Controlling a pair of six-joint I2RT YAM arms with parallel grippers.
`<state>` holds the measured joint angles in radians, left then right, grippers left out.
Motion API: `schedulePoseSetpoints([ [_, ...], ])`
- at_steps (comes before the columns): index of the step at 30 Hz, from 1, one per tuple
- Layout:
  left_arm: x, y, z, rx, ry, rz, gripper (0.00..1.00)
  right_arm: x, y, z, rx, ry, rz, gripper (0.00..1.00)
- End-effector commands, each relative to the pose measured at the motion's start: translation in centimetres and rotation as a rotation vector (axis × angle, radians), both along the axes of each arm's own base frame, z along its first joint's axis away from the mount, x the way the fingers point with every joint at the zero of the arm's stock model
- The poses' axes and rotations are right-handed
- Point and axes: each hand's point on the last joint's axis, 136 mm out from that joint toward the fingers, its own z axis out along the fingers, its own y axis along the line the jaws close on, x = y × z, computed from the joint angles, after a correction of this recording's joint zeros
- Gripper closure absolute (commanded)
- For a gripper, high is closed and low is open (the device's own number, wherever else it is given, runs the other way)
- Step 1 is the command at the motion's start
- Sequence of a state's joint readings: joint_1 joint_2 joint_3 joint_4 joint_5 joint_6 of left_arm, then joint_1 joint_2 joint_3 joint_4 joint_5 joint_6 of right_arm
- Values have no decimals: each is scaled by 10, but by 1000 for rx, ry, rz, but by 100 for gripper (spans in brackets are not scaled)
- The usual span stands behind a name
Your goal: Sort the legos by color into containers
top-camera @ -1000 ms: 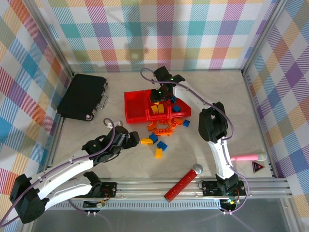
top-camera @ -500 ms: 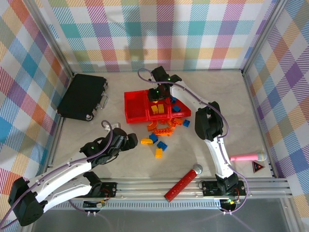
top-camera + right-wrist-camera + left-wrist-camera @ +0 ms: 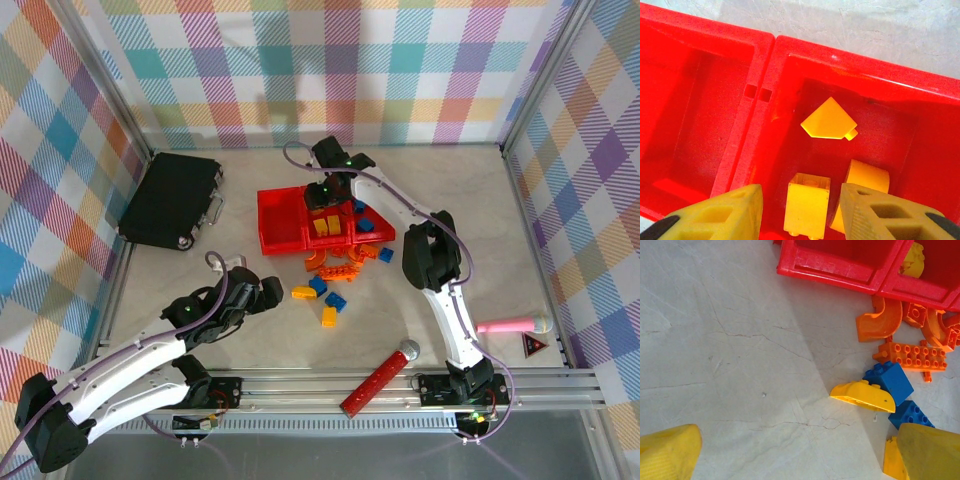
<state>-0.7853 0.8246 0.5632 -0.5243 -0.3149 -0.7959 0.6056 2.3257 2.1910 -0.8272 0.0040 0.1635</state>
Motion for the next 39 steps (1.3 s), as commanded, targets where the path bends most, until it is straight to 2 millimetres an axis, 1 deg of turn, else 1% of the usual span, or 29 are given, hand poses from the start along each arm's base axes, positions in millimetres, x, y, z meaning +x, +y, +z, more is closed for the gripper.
schedulePoseSetpoints([
  [1, -3, -2, -4, 10, 16, -11, 0, -11, -8, 58, 14, -84, 8, 54],
  [4, 0, -3, -2, 21, 8, -16, 0, -19, -18, 78, 16, -119, -3, 52],
  [7, 2, -4, 1, 36, 0, -25, 0, -31, -30, 87, 7, -135, -7, 50],
  [10, 5, -7, 2, 38, -2, -32, 0, -42, -43, 90, -17, -143, -11, 49],
  [13, 6, -10, 1, 34, 2, -40, 0, -54, -60, 82, -76, -149, -11, 48],
  [18, 7, -15, -4, 16, 5, -45, 0, -78, -97, 62, -176, -149, 34, 48],
  [22, 10, -21, -6, 4, 6, -52, 0, -100, -118, 49, -188, -152, 80, 48],
  [25, 12, -26, -5, 4, 8, -67, 0, -120, -131, 35, -202, -112, 115, 48],
  [27, 14, -29, -5, 4, 10, -75, 0, -131, -144, 22, -249, -66, 138, 47],
  [30, 15, -31, -4, 3, 8, -80, 0, -141, -167, 2, -321, -9, 100, 46],
  [33, 14, -30, -4, 6, 8, -84, 0, -153, -179, -12, -348, 36, 102, 45],
  [35, 14, -29, -4, 10, 8, -83, 0, -158, -183, -19, -365, 26, 146, 44],
  [37, 13, -28, -5, 11, 8, -81, 0, -162, -188, -24, -381, 4, 166, 40],
  [39, 12, -26, -4, 11, 2, -78, 0, -163, -190, -24, -368, -14, 181, 38],
])
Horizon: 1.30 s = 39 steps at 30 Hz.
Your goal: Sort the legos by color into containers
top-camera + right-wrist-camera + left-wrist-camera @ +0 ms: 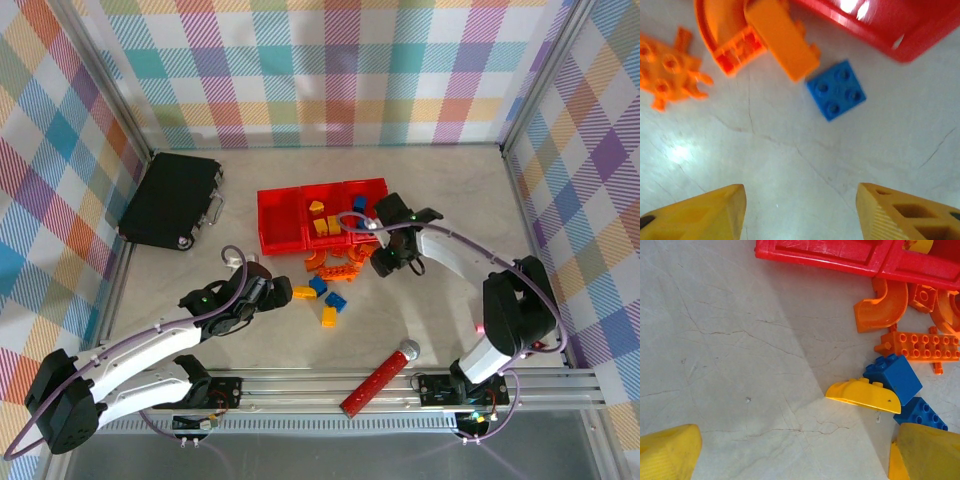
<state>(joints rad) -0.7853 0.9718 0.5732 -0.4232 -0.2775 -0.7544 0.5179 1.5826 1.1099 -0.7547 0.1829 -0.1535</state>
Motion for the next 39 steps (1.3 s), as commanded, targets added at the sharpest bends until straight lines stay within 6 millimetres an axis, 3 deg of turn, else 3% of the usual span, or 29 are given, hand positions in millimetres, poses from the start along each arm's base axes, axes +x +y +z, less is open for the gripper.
schedulePoseSetpoints([
  [1, 1, -6, 13, -23, -34, -22, 0, 4, 0, 14, 29, -72, 67, 36],
  [4, 0, -4, 12, -20, -36, -19, 0, 5, -4, 11, 24, -83, 84, 27],
  [7, 0, -4, 14, -17, -40, -23, 0, 7, -6, 7, 19, -73, 113, 25],
  [19, -3, 3, 16, 2, -48, -20, 0, 25, 8, -12, 104, 3, 169, 25],
  [39, -3, 8, 20, 5, -60, -8, 0, 45, 0, -30, 85, 19, 181, 24],
])
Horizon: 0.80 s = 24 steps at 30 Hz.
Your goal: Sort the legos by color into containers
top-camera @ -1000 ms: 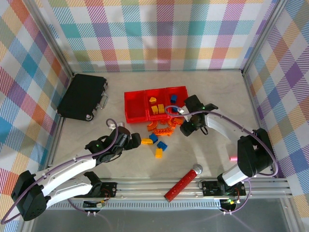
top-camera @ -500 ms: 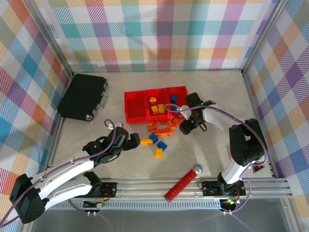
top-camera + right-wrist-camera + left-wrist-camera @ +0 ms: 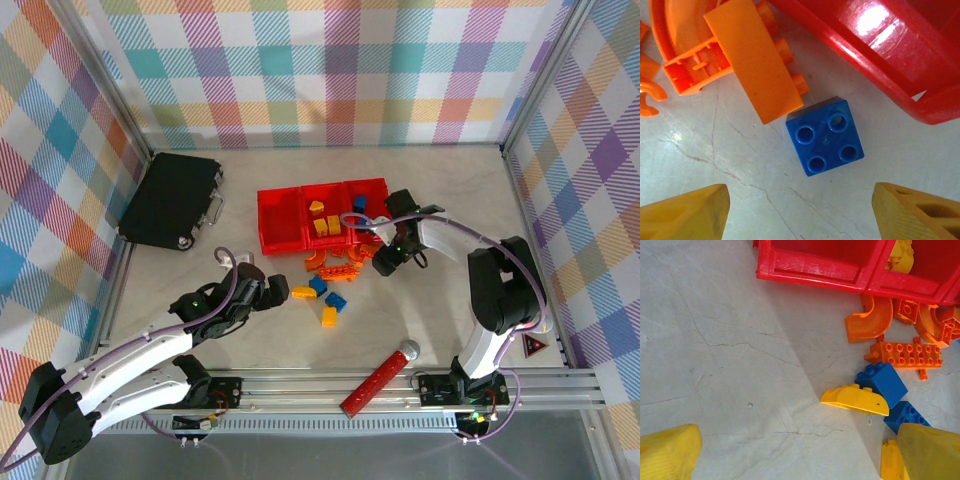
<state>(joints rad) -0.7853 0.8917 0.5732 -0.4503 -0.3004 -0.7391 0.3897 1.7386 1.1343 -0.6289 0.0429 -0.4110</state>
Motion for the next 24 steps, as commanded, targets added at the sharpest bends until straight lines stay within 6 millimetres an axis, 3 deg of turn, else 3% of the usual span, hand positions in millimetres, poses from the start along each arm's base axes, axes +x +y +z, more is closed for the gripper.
schedulePoseSetpoints([
  [1, -2, 1, 2, 22, -5, -11, 0, 11, 6, 7, 33, -20, 23, 24],
  [24, -3, 3, 0, 26, -2, -4, 0, 24, 13, -3, 70, 19, 39, 28],
])
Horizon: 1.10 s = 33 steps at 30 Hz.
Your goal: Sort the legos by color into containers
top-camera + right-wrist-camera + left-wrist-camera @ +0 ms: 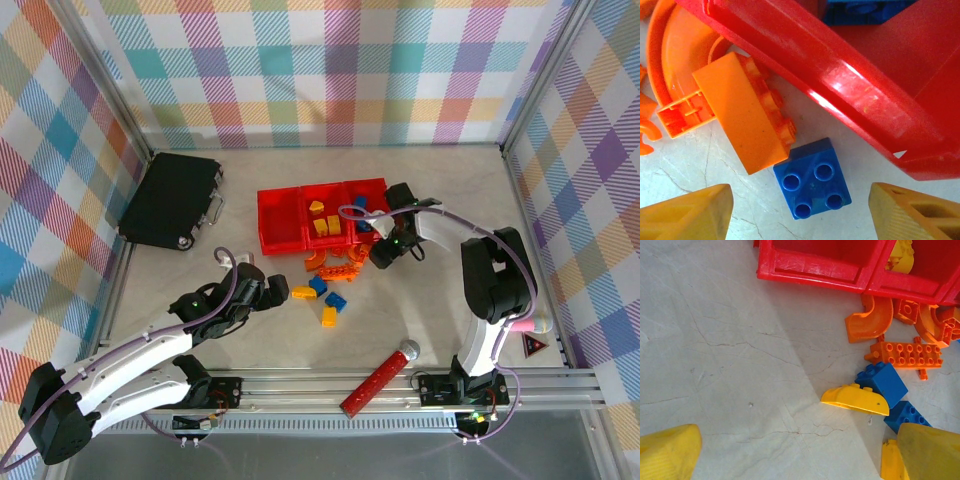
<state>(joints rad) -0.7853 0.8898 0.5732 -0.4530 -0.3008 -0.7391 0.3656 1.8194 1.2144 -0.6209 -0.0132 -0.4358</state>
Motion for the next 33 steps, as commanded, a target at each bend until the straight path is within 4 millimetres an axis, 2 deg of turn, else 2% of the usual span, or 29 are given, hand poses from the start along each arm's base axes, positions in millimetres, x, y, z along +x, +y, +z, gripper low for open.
schedulePoseSetpoints([
  [1, -2, 2, 0, 25, -3, -3, 0, 2, 4, 0, 24, 18, 23, 29],
  [5, -2, 2, 0, 24, -3, -6, 0, 0, 9, -1, 44, 43, 21, 31],
  [24, -6, 7, 0, 21, -7, 2, 0, -1, 0, -16, -8, 82, 0, 32],
  [33, -6, 7, 2, 19, -11, 2, 0, -2, 0, -15, -10, 94, -16, 35],
])
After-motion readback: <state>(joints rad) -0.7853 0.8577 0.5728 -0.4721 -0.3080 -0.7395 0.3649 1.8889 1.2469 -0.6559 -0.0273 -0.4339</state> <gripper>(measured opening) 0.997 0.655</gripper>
